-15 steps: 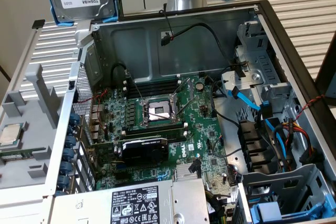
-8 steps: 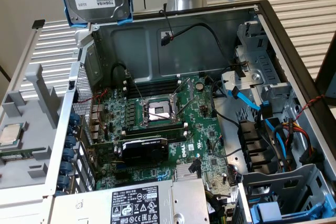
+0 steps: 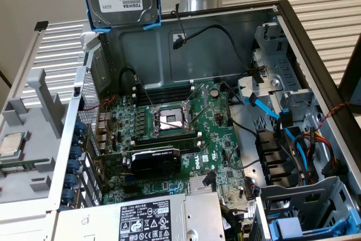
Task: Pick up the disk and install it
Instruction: 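Pick up the disk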
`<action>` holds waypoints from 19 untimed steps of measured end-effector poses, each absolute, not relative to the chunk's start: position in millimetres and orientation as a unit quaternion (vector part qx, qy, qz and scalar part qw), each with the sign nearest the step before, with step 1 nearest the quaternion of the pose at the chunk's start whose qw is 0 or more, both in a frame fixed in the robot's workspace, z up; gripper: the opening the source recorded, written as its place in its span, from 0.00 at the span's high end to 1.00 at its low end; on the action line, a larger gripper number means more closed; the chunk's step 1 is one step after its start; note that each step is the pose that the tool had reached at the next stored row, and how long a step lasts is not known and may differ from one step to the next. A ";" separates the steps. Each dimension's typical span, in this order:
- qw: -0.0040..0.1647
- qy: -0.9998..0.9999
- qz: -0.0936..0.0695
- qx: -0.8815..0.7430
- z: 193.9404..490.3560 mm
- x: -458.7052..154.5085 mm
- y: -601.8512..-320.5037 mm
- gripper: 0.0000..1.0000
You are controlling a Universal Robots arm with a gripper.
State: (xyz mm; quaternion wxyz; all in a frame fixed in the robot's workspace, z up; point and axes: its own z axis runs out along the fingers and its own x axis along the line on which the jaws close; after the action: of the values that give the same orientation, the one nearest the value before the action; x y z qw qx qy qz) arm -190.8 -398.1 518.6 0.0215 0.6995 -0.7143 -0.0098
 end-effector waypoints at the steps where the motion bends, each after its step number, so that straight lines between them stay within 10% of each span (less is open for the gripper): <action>1: 0.022 -0.714 -0.010 0.700 518.7 -186.9 -399.5 0.63; 19: 0.031 -0.714 -0.016 0.699 532.1 -135.2 -438.7 0.63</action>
State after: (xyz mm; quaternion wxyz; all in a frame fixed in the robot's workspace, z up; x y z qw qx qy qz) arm -135.2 -438.7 532.1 0.0306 0.6993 -0.7140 -0.0162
